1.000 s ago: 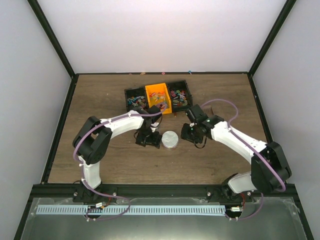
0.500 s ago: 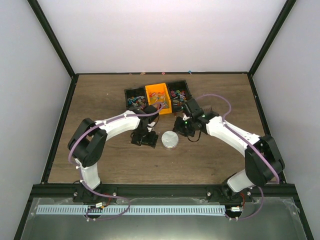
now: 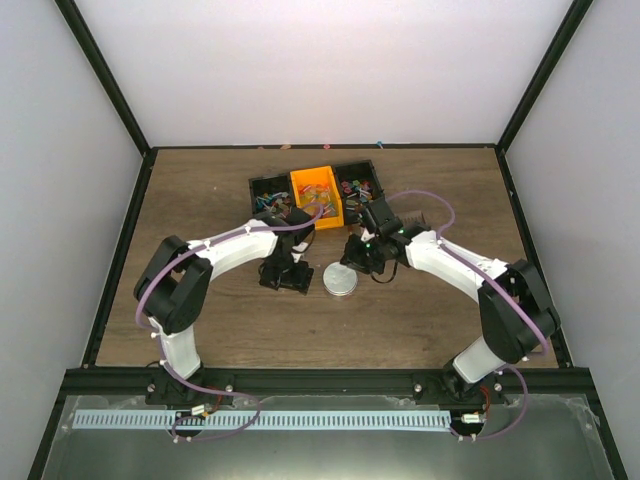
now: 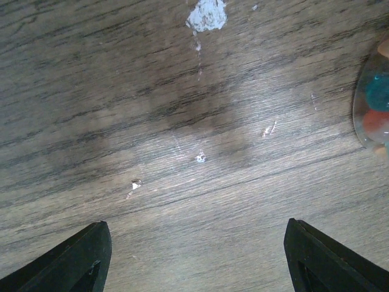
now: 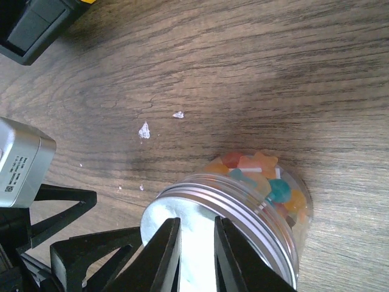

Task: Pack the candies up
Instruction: Close the bottle lid on the packing bottle.

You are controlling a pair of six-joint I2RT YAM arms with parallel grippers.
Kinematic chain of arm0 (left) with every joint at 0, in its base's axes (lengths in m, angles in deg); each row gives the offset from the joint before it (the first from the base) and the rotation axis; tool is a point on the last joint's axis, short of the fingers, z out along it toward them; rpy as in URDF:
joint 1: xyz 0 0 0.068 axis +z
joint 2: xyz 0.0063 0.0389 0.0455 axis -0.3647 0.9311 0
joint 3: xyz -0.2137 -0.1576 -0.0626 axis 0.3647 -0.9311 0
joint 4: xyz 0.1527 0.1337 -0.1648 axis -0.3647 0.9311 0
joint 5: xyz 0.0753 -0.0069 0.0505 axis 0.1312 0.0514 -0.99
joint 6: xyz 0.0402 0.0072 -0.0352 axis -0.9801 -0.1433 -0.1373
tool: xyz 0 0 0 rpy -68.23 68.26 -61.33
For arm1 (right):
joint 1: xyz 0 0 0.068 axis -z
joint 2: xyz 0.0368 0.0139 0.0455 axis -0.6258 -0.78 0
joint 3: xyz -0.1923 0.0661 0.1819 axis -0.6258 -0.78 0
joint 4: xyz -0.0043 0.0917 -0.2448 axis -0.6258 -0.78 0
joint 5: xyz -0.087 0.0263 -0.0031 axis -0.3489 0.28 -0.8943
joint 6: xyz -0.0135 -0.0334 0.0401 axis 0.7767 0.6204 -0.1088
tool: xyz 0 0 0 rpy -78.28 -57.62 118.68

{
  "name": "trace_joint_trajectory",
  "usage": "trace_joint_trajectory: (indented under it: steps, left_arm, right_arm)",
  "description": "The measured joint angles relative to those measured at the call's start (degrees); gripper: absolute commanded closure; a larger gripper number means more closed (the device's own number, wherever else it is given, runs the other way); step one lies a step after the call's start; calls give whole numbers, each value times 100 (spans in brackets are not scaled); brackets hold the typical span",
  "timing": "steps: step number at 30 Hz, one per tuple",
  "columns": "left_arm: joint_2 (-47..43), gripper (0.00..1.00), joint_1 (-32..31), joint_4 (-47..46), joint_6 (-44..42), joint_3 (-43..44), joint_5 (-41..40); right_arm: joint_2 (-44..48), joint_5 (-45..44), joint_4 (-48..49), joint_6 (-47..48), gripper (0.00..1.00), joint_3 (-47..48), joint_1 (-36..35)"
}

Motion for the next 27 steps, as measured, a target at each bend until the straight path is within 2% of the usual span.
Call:
trace_joint_trajectory:
  steps: [27]
  left_arm:
    - [0,20,42,0,-28,-20,-13]
  right_arm:
    - [-114,133,122,0,82,52,-11]
